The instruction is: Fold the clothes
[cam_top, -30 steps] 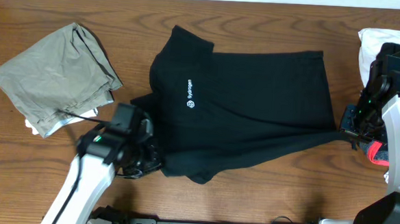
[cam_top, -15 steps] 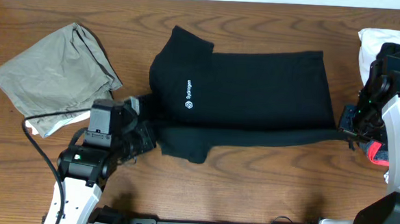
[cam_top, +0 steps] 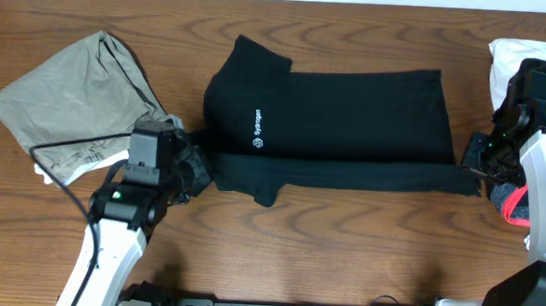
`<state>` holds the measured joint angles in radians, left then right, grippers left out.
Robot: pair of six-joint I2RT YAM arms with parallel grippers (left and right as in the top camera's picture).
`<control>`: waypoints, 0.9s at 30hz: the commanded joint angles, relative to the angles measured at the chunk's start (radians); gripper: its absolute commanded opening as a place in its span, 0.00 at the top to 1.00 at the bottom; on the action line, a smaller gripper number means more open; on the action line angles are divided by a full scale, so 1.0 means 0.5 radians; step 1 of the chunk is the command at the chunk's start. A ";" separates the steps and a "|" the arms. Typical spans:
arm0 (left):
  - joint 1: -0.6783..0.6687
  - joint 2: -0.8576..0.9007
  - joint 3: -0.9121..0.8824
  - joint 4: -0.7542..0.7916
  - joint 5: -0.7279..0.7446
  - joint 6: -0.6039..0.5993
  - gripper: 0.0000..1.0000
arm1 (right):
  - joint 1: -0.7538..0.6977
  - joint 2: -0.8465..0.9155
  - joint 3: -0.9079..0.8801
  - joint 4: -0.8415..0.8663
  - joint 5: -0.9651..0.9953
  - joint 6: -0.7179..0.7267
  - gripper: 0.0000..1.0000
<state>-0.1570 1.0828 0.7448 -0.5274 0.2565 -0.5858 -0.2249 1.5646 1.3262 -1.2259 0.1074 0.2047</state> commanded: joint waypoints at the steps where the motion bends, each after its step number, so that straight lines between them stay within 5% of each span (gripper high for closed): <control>1: 0.016 0.121 0.047 0.080 -0.082 -0.021 0.93 | -0.019 0.050 -0.014 0.028 -0.017 0.008 0.93; 11: 0.016 0.378 0.047 0.295 -0.082 -0.021 0.93 | -0.019 0.290 -0.014 0.041 -0.078 -0.008 0.94; 17: 0.016 0.408 0.047 0.257 -0.082 -0.021 0.92 | -0.019 0.402 -0.033 -0.107 -0.253 -0.098 0.83; 27: 0.016 0.408 0.046 0.250 -0.082 -0.021 0.92 | -0.019 0.410 -0.410 0.024 -0.262 -0.096 0.81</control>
<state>-0.1570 1.2831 0.7448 -0.3969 0.2287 -0.5961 -0.2249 1.7607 1.1584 -1.2301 -0.0090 0.1711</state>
